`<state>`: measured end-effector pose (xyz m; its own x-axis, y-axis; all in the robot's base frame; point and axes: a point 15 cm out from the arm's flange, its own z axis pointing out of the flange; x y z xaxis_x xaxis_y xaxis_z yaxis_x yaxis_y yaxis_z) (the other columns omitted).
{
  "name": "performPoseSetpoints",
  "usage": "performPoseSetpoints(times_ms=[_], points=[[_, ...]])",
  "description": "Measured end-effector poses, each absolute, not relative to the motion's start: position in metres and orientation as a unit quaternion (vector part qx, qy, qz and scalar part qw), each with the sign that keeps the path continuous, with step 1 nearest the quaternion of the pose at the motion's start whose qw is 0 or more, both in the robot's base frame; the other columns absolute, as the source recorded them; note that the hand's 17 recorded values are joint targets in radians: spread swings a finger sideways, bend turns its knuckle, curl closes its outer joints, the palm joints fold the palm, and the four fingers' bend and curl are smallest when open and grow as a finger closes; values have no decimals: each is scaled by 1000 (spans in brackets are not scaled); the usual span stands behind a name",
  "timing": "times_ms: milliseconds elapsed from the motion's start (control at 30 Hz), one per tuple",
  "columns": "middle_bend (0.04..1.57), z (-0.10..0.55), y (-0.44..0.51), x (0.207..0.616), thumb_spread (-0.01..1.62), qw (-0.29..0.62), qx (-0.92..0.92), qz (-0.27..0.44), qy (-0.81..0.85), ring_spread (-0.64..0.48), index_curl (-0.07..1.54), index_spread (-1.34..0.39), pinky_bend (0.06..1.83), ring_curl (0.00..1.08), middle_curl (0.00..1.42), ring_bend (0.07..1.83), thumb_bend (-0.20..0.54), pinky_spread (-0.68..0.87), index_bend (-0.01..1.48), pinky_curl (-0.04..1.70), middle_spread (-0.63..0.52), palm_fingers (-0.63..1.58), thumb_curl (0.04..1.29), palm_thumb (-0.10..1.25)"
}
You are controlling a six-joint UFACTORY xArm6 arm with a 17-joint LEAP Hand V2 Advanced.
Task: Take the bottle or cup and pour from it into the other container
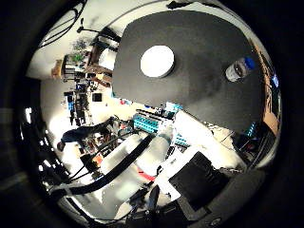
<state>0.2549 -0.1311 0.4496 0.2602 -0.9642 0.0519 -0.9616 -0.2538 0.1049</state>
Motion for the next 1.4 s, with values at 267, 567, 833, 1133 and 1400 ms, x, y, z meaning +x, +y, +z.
performPoseSetpoints(times_ms=[267, 567, 833, 1133, 1400], points=[[224, 453, -111, 283, 1052, -17, 811, 10, -585, 148, 323, -398, 464, 188, 348, 197, -24, 479, 161, 76, -77, 304, 359, 717], [239, 455, -165, 296, 1041, -129, 763, 23, -632, 136, 275, -364, 598, 226, 351, 251, -34, 491, 145, 74, -77, 280, 350, 603], [247, 457, -216, 319, 1048, -259, 703, 16, -662, 131, 264, -342, 686, 244, 349, 311, -25, 478, 157, 54, -45, 255, 341, 583], [267, 441, -273, 333, 1030, -355, 642, 6, -680, 119, 260, -310, 764, 254, 351, 375, -24, 473, 133, 21, -31, 244, 350, 612], [259, 399, -305, 322, 1029, -377, 613, -33, -694, 138, 242, -251, 887, 258, 345, 443, -28, 455, 147, 19, 50, 117, 342, 594]])
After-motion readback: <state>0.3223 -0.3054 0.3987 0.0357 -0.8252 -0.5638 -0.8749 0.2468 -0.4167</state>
